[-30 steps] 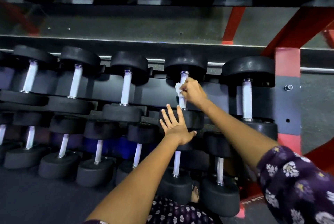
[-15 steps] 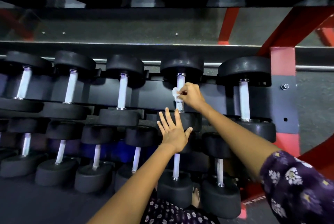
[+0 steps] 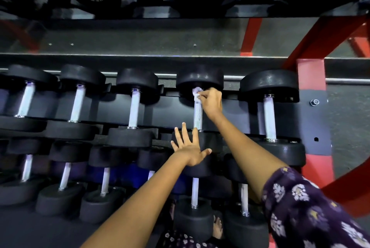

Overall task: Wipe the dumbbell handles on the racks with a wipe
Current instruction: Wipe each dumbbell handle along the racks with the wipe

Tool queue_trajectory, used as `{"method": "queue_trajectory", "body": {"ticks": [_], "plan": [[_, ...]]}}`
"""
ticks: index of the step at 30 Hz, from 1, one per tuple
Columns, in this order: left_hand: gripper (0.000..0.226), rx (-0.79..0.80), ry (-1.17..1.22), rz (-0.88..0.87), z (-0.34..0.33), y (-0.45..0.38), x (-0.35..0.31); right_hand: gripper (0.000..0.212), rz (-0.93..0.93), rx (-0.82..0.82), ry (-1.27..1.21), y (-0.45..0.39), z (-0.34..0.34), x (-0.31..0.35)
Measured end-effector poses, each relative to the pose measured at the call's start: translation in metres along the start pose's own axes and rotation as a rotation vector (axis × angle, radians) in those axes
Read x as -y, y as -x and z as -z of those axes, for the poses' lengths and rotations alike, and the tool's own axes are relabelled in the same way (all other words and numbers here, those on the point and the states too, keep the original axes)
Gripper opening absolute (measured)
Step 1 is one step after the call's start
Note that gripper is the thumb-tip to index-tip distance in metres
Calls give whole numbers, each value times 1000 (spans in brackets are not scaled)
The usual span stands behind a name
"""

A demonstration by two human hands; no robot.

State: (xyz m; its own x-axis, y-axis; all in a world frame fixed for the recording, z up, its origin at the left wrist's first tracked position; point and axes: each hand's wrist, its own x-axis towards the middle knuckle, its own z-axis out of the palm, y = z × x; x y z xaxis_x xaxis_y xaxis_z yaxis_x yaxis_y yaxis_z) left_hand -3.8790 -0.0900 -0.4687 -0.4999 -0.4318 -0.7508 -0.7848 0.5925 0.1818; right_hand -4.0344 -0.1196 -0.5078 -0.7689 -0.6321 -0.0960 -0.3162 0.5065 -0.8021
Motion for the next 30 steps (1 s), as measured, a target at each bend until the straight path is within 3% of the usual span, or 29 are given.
{"method": "queue_trajectory", "body": {"ticks": [8,11,14,18,23,26,30], "plan": [[95,-70,53,-46,-3,3,3,25,-197,-223,-226,4,-9,0],[95,-73,38,-36,-4,5,2,27,-272,-227,-247,4,-13,3],[94,-68,-4,-26,-4,4,-1,37,-274,-179,-274,-2,-19,-5],[94,-36,-38,17,-1,2,-3,51,-505,-38,-534,-24,-22,-9],[94,7,-61,28,0,0,-5,41,-523,143,-862,-24,-8,-26],[93,16,-72,34,2,-1,-5,34,-668,279,-1082,-30,-12,-25],[90,21,-85,46,1,1,-5,32,-735,439,-1080,-31,0,-31]]}}
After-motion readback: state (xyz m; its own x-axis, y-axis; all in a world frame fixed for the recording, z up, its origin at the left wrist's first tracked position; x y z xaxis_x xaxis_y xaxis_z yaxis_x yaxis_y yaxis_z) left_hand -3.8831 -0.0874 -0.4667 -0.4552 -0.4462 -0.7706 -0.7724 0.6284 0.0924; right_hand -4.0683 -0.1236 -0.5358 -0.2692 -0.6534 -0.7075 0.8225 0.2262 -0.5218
